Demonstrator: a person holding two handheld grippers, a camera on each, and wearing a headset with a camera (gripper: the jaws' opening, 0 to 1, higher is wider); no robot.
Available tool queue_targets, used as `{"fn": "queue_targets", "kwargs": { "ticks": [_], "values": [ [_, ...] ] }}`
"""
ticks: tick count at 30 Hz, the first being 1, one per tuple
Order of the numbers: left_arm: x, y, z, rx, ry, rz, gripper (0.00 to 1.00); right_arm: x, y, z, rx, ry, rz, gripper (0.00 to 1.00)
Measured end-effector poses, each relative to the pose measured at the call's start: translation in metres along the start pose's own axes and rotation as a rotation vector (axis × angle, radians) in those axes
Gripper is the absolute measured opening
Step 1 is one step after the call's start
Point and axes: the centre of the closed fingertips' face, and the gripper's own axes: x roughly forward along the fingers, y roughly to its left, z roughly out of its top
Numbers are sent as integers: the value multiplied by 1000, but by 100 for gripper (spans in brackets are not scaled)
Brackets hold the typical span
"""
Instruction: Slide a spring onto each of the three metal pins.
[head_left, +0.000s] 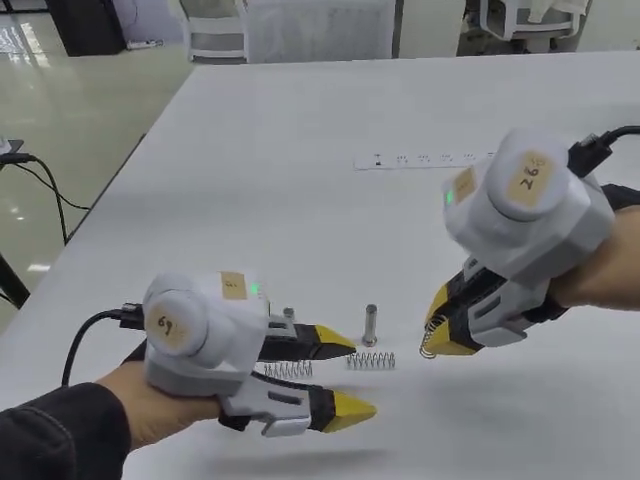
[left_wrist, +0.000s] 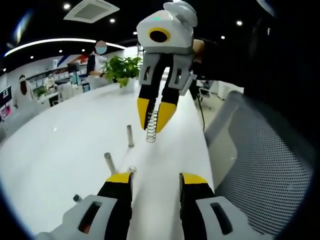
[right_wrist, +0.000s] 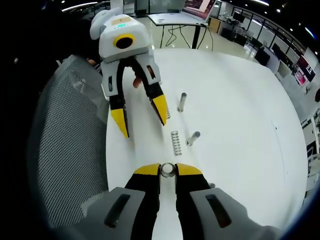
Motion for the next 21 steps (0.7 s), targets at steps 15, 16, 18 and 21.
{"fn": "queue_targets", "kwargs": {
  "ticks": [15,16,18,21],
  "values": [
    [-31,15,-13,-88,-55,117,36,-11,-13,-8,33,-7,-29,8],
    [-32,16,-14,-93,-58,123,37,-12,-14,-8,34,-7,-31,8],
    [-36,18,-15,-106,-67,140,37,-13,-17,-9,35,-5,-37,8],
    [-41,22,-16,-128,-86,169,38,-16,-21,-10,38,-2,-45,8]
  ]
}}
